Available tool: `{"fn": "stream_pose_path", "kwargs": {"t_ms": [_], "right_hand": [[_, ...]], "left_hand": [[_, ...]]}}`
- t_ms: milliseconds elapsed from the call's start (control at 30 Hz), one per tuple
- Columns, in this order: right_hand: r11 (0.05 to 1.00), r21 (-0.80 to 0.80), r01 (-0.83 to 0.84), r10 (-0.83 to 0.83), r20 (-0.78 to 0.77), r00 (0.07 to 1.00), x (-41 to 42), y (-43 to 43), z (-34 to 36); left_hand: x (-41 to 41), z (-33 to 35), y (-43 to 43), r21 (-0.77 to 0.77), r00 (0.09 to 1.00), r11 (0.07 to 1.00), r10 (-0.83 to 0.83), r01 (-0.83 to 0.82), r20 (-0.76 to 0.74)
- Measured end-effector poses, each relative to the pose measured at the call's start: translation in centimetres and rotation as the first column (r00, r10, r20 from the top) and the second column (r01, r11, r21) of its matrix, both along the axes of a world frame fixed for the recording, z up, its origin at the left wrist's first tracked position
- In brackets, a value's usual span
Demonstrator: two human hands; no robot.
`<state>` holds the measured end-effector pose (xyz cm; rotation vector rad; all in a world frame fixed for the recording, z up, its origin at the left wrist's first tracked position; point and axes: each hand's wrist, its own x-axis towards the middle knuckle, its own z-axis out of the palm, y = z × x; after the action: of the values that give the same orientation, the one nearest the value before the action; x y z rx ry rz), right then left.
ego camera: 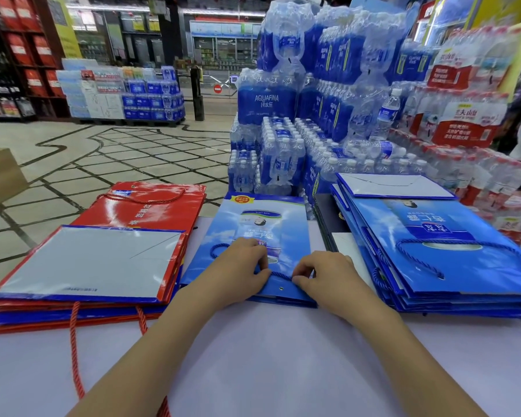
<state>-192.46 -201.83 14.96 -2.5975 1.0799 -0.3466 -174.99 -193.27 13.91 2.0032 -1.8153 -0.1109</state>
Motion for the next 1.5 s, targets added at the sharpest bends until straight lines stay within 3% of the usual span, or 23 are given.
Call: {"fn": "stream_pose_path", "kwargs": {"t_ms": [200, 367, 567, 733, 900, 1100, 1167, 1333, 1500], "right_hand": [[1.0, -0.003, 0.02, -0.02, -0.003, 1.0, 0.3, 0.2, -0.2], [0.995, 0.098, 0.029, -0.041, 0.122, 0.992, 0.3, 0.2, -0.4], [0.982, 0.182, 0.039, -0.08, 0.224, 0.971, 0.3, 0.2, -0.4], [0.99, 0.137, -0.043, 0.027, 0.117, 0.993, -0.4, 0.6, 0.4], [0.98, 0.124, -0.154, 0.161, -0.048, 0.986, -0.9, 0.6, 1.1], [0.979, 0.171, -0.108, 0.102, 0.046, 0.994, -1.2, -0.3, 0.4], [0.989, 0.114, -0.09, 0.084, 0.055, 0.995, -1.3, -0.2, 0.8], [0.981, -0.122, -0.148, 0.128, -0.162, 0.978, -0.9, 0.3, 1.2], [0.995, -0.024, -0.098, 0.096, -0.063, 0.993, -0.9, -0.1, 0.5]], "left_hand": [[-0.4, 0.2, 0.2, -0.003, 0.999, 0.999, -0.043, 0.043, -0.014], [-1.3, 0.3, 0.1, -0.029, 0.992, 0.992, -0.126, 0.125, -0.015], [-1.0, 0.4, 0.0, -0.111, 0.99, 0.987, -0.123, 0.115, -0.07], [-0.3, 0.9, 0.2, -0.113, 0.989, 0.993, -0.035, 0.019, -0.144], [0.3, 1.3, 0.3, -0.094, 0.995, 0.996, -0.013, 0.003, -0.098], [0.4, 1.3, 0.6, -0.088, 0.998, 0.996, -0.023, 0.018, -0.06], [0.4, 1.4, 0.6, -0.086, 0.998, 0.996, -0.035, 0.031, -0.052], [0.2, 1.0, 0.4, -0.054, 0.998, 0.996, -0.064, 0.064, -0.004], [-0.2, 0.9, 0.3, 0.039, 0.998, 0.998, -0.059, 0.058, 0.006]]}}
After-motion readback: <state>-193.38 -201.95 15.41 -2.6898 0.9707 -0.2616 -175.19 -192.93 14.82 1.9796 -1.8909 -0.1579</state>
